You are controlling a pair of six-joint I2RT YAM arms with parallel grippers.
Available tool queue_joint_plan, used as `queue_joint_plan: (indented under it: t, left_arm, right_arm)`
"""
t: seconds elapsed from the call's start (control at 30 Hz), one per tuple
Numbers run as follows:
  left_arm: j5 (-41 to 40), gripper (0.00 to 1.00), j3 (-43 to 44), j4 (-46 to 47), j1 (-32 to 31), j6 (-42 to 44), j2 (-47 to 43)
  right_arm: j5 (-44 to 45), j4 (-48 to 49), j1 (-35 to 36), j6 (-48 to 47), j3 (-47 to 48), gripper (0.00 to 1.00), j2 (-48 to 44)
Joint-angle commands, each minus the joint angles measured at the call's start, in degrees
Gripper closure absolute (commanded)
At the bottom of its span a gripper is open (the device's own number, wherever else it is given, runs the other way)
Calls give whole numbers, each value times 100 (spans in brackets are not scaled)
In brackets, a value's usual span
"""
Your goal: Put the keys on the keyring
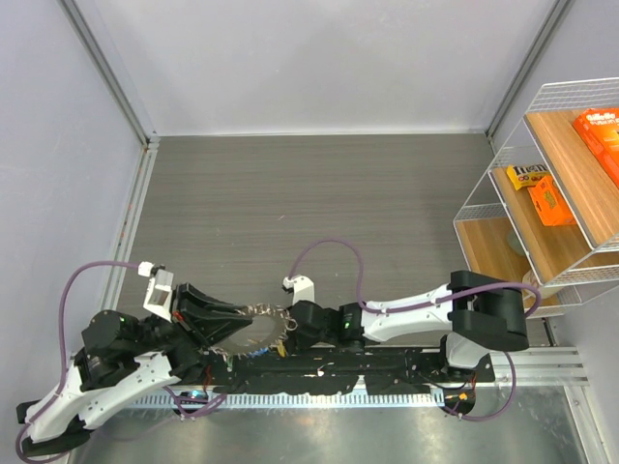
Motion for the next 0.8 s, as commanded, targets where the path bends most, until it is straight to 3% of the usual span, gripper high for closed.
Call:
queue_joint_plan:
  t: [0.0, 0.77]
  left_arm:
    - [-122, 100, 247, 246, 22, 101, -1658]
    - [72, 100, 370, 53, 31, 49, -1719]
  right_arm:
    - [-496, 874, 125, 823, -14, 46, -36]
    - [-751, 1692, 187, 2080, 337, 43, 931]
